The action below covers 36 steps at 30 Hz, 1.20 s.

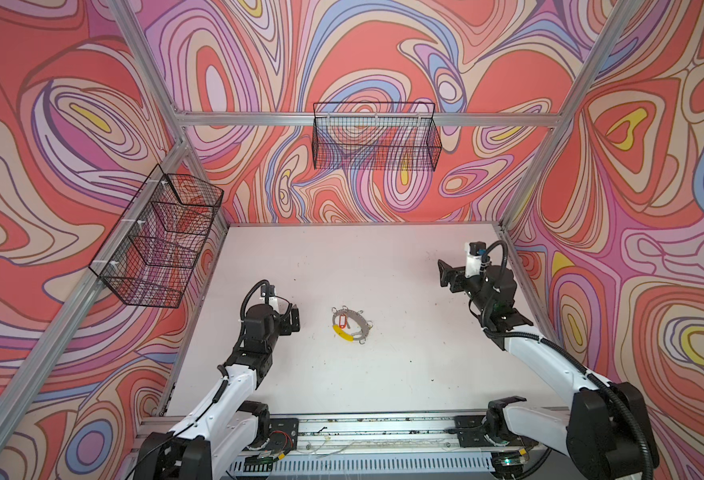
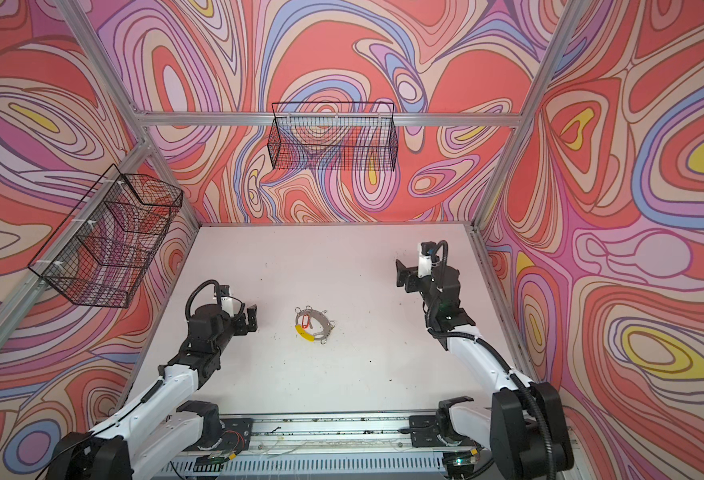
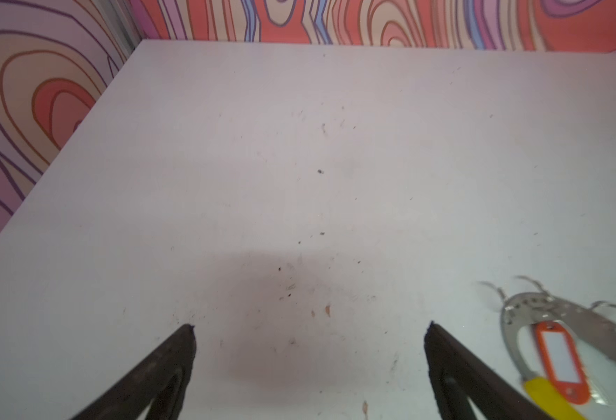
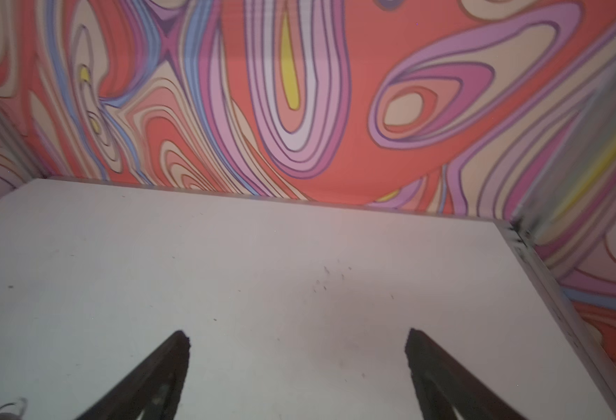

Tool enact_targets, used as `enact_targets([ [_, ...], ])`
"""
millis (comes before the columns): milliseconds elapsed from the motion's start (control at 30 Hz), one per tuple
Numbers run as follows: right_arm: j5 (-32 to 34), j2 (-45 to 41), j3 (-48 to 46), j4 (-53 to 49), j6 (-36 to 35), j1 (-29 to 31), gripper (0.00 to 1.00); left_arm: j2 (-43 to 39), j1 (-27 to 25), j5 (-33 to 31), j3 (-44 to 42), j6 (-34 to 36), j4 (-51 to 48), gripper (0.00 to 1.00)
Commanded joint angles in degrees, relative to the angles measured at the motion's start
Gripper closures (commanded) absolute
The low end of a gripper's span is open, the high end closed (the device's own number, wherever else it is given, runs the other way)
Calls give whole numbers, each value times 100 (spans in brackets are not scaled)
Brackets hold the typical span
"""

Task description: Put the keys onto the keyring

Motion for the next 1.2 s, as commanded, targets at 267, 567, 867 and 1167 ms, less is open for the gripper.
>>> enact_targets([
  [267,1061,2153,-1231,4174,-19,-260,2,2147,559,30,16,467,3805,0],
  [567,1124,2988,-915,4199,59,-291,2,2962,611,-101,457,311,3553,0],
  [867,972,3003,-691,3871,52,-393,2,3049,602,-291,584,281,3461,0],
  [1167,937,3011,-682,3842,65,-400,2,3081,602,-289,563,286,3582,0],
])
